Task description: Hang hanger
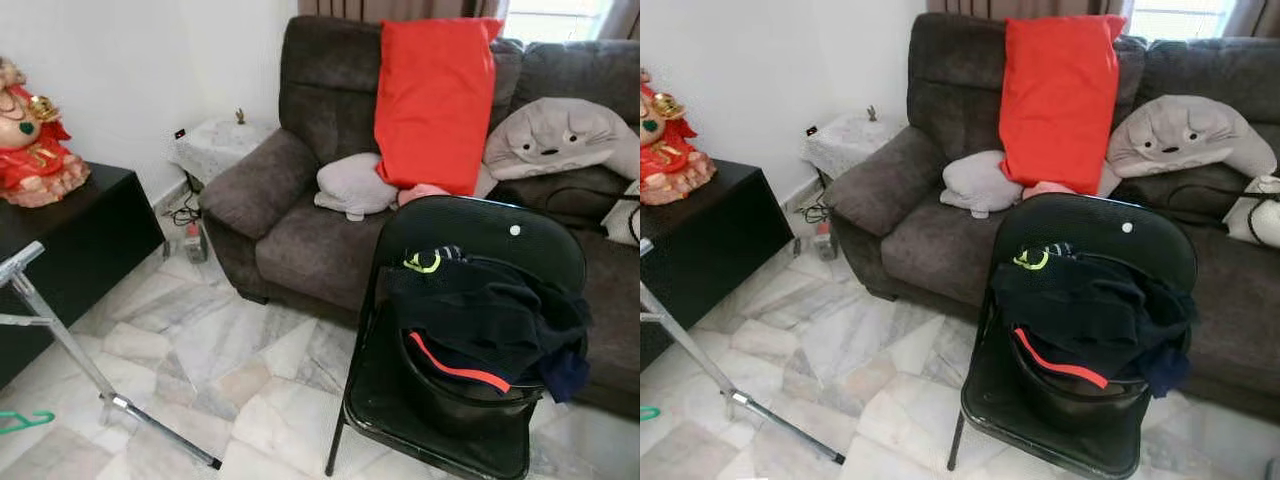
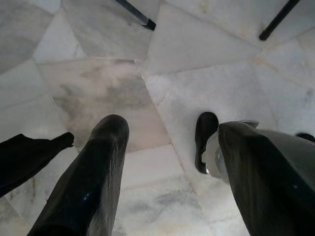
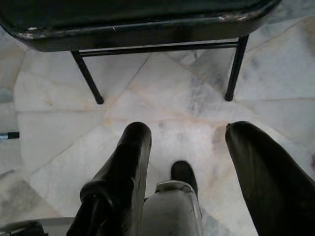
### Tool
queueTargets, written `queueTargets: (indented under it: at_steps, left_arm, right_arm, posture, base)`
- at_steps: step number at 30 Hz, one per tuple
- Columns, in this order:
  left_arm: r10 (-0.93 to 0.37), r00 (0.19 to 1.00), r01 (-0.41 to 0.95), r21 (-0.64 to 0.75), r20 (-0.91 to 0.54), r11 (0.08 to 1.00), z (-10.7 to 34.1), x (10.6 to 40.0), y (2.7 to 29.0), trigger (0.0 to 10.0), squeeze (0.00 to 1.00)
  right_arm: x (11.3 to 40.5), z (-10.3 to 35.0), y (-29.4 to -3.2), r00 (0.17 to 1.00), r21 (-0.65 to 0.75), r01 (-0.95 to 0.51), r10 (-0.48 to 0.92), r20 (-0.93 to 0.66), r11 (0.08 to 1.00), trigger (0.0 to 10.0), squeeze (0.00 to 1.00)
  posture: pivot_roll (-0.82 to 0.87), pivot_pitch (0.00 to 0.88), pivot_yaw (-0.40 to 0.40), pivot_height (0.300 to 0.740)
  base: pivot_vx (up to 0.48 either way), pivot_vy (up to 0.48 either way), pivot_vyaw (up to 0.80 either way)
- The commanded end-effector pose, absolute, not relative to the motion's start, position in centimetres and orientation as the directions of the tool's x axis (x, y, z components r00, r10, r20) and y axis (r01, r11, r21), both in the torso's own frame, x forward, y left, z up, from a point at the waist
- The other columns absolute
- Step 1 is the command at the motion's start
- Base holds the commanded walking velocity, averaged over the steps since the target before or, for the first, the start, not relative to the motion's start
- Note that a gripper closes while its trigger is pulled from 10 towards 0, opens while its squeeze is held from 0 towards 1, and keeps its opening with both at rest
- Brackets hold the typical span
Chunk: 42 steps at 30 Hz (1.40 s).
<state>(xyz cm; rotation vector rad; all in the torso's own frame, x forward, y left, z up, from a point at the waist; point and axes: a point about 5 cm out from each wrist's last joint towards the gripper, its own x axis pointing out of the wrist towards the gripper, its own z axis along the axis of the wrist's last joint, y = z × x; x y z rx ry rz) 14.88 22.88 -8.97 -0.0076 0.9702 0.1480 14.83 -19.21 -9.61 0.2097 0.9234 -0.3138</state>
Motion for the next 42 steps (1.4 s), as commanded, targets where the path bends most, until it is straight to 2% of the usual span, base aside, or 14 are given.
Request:
queueTargets:
  at_steps: [1,7,10,14,21,26,32,35,42]
  left_arm:
    - [0.159,0.536,-0.153,0.09,-0.829,0.984,-8.8,14.4,24.3,10.0,0.0]
    - [0.207,0.551,-0.176,0.13,-0.809,0.976,-8.1,14.9,26.2,10.0,0.0]
    - [0.232,0.562,-0.191,0.149,-0.794,0.97,-7.7,15.1,27.0,10.0,0.0]
    - [0.258,0.562,-0.242,0.141,-0.786,0.96,-7.7,14.8,27.2,10.0,0.0]
    - [0.213,0.531,-0.232,0.101,-0.82,0.967,-8.7,14.2,25.0,10.0,0.0]
    - [0.14,0.592,-0.156,0.058,-0.794,0.986,-8.2,17.1,22.5,10.0,0.0]
    - [0.145,0.618,-0.152,0.064,-0.772,0.986,-7.6,18.3,22.5,10.0,0.0]
    - [0.142,0.605,-0.142,0.069,-0.784,0.987,-7.9,17.7,22.6,10.0,0.0]
    - [0.16,0.594,-0.163,0.076,-0.788,0.984,-8.0,17.1,23.1,10.0,0.0]
  right_arm:
    - [15.0,-9.8,-17.6,0.556,0.069,0.332,-0.136,-0.82,0.941,10.0,0.0]
    - [15.3,-9.8,-15.3,0.565,0.114,0.292,-0.076,-0.822,0.95,10.0,0.0]
    - [15.6,-9.7,-15.0,0.574,0.122,0.248,-0.044,-0.818,0.961,10.0,0.0]
    - [15.5,-9.7,-15.4,0.567,0.101,0.234,-0.051,-0.822,0.967,10.0,0.0]
    - [15.4,-9.5,-18.0,0.579,0.091,0.338,-0.131,-0.805,0.937,10.0,0.0]
    - [15.5,-9.4,-19.3,0.574,0.072,0.357,-0.158,-0.804,0.931,10.0,0.0]
    - [15.6,-9.4,-18.8,0.573,0.072,0.34,-0.145,-0.807,0.938,10.0,0.0]
    - [15.4,-9.5,-18.3,0.565,0.089,0.37,-0.148,-0.812,0.925,10.0,0.0]
    - [15.3,-9.6,-18.0,0.561,0.091,0.354,-0.134,-0.817,0.931,10.0,0.0]
  posture:
    - [0.03,0.0,0.037,0.74]
    - [0.12,0.0,-0.003,0.74]
    - [0.17,0.0,-0.027,0.74]
    - [0.16,0.0,-0.019,0.74]
    - [0.08,0.0,-0.007,0.74]
    - [0.06,0.0,-0.038,0.74]
    - [0.03,0.0,-0.022,0.74]
    - [0.02,0.0,0.008,0.74]
    - [0.05,0.0,0.002,0.74]
  base:
    - [0.0,0.0,0.0]
    - [0.0,0.0,0.0]
    - [0.0,0.0,0.0]
    - [0.0,0.0,0.0]
    - [0.0,0.0,0.0]
    - [0.0,0.0,0.0]
    - [0.0,0.0,0.0]
    - [0.0,-0.256,0.0]
    - [0.0,-0.236,-0.53]
